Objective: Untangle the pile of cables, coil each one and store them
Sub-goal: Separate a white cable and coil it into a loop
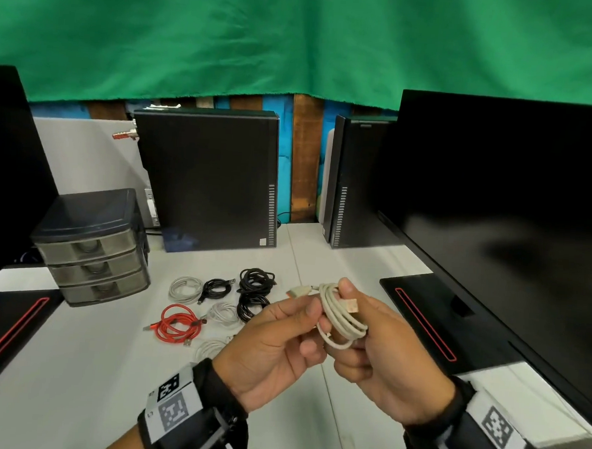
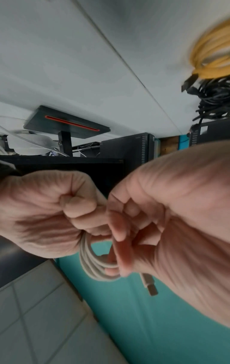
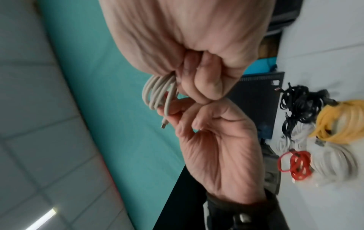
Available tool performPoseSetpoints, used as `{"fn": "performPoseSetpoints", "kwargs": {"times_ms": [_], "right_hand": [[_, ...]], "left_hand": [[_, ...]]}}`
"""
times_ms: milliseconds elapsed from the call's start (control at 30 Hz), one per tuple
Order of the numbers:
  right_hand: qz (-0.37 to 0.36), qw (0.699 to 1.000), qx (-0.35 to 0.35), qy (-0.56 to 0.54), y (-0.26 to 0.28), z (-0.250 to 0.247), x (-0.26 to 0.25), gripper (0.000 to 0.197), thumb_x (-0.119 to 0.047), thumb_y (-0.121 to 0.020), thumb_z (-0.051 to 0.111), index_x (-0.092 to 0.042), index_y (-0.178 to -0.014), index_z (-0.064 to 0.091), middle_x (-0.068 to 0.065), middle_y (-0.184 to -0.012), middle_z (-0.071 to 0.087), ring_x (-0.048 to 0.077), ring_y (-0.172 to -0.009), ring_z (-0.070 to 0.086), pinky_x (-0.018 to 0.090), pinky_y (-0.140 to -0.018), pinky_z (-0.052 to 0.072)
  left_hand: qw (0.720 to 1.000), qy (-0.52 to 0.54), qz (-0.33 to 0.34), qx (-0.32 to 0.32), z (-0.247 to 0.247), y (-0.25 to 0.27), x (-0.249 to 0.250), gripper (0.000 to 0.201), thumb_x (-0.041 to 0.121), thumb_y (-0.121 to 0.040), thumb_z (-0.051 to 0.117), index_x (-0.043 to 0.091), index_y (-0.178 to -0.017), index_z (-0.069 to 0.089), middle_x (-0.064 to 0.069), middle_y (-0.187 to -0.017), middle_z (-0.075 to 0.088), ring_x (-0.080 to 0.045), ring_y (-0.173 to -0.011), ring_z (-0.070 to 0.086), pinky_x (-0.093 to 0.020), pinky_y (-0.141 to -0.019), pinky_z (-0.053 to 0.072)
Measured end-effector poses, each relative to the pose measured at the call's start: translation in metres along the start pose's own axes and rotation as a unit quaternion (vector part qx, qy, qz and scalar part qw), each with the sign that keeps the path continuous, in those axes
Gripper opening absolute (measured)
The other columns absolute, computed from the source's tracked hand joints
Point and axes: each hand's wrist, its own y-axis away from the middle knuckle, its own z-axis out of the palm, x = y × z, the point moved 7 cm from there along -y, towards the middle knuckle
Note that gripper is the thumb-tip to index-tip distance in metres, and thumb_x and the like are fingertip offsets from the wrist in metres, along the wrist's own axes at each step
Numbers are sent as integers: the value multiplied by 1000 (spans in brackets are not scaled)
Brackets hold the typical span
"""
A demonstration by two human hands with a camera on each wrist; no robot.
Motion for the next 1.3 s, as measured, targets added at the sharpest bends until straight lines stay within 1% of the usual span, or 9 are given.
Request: {"fn": "performPoseSetpoints", "kwargs": {"times_ms": [167,300,500,600,700,800,1067,1200,1300], "right_hand": [[-34,998,40,28,2,1,4,42,-42,-99,43,-13,-76,62,-2,-49,43,8,-41,20,22,-41,11],[-114,980,140,79,0,-14,0,50,-28,-108,38,-21,-67,66,-8,-52,49,5,-40,35,17,-39,27],[-306,818,249,418,2,-27,-4,41,-43,-106,36,-19,-75,48,-11,-62,57,11,-49,47,25,-45,37],[-281,847,201,404,-6,-27,3,45,-45,-102,34,-13,-79,54,-3,-65,57,13,-53,47,32,-50,41],[-236,902,128,339,-14,-24,-3,38,-31,-104,39,-4,-85,57,-6,-63,55,4,-55,45,18,-53,37],[-147,947,77,276,-25,-24,-4,38,-27,-105,42,5,-91,56,-11,-56,45,2,-48,35,13,-46,31],[-184,890,37,415,-83,2,-8,40,-34,-106,42,-3,-84,55,2,-65,47,9,-58,41,27,-55,37],[-139,904,6,405,-118,7,3,39,-33,-105,43,-6,-77,49,-8,-61,42,6,-56,38,22,-55,34],[-110,911,-22,396,-143,10,13,35,-27,-105,48,-10,-76,55,-13,-58,46,2,-54,40,15,-55,34]], "left_hand": [[996,47,-3,71,-6,0,-5,56,24,-45,101,3,-92,78,-8,-77,69,-6,-50,58,-15,-46,50],[984,-1,35,172,-14,-1,-5,25,25,-66,80,8,-84,79,-6,-79,68,-6,-57,60,-16,-53,52],[975,-129,74,166,-5,2,-7,33,18,-82,67,7,-112,74,-12,-110,75,-23,-104,72,-26,-85,57],[975,-118,67,174,-13,-1,-7,49,11,-77,69,9,-125,63,-13,-111,75,-23,-101,72,-28,-85,58],[985,-25,51,162,-22,-5,0,57,-1,-75,68,5,-130,53,-19,-112,73,-23,-95,72,-28,-80,60],[978,-117,58,162,-29,-8,16,60,-12,-75,72,7,-129,53,-19,-107,74,-26,-96,72,-32,-83,59],[853,-436,172,229,-67,-18,77,20,21,-84,77,23,-104,76,5,-90,76,-16,-79,74,-30,-74,60],[835,-482,137,226,-98,-26,95,14,36,-82,74,28,-93,79,28,-103,69,-6,-96,71,-21,-86,56],[859,-460,85,208,-123,-32,105,16,40,-73,79,25,-80,78,4,-88,77,-17,-84,73,-30,-83,57]]}}
